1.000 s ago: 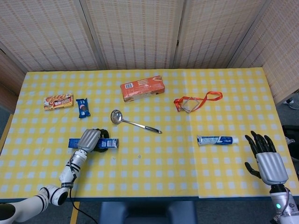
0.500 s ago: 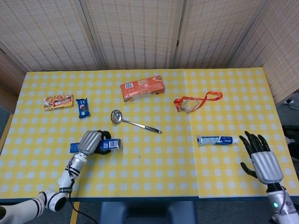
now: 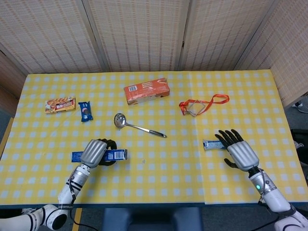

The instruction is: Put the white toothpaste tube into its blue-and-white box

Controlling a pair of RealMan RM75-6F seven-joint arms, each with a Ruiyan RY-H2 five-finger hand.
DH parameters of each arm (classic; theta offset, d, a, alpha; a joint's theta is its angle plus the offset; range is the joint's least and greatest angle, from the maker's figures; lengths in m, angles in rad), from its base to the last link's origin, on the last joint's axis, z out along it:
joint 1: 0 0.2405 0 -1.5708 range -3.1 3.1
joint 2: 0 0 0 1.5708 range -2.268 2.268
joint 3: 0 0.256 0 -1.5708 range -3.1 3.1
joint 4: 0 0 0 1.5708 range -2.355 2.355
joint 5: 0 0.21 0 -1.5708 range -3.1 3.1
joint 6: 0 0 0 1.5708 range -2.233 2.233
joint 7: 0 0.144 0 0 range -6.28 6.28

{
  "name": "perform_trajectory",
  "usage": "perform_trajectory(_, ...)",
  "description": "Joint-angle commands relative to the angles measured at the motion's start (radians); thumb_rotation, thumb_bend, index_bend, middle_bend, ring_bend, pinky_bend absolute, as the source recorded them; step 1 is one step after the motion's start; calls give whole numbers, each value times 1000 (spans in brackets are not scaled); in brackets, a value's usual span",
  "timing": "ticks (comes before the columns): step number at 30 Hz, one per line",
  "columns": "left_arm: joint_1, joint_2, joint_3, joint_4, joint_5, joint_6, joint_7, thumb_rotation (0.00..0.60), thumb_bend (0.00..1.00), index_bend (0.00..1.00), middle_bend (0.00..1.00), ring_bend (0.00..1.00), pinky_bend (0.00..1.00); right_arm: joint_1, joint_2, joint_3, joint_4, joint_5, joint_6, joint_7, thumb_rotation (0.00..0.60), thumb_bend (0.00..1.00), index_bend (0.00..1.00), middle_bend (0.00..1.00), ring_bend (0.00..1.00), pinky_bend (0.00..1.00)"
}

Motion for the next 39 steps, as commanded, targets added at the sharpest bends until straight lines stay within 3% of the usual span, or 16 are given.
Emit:
perform_trajectory(1,8,16,1,-25,-3,14,23,600,204,594,569,530,600,34,-32,10,21,29,-50,-63,600,335,138,114,76,0)
perform_trajectory(10,24,47,-1,-49,-11,28,20,600,204,594,570,530,600,93,-67,36,51,152,-152,-230,600,334,195,154,108,0)
perform_trajectory(15,26,61,-7,-44,-12,31,7,600,206,593,571,530,599,111,-89,48,82,225,-183,-267,600,334,204,161,115,0)
perform_trajectory(26,22,71,-9,-34,-9,26,-6,600,210,593,573,530,598,143,-145,29,146,278,-220,-333,600,335,299,216,189,0)
perform_trajectory(31,22,80,-12,-37,-1,33,-12,600,209,594,574,531,598,147,-174,26,162,291,-205,-345,600,335,354,248,234,164)
perform_trajectory(39,26,85,-10,-31,-3,33,-26,600,209,594,578,530,597,148,-226,21,220,279,-151,-365,600,361,436,322,323,304)
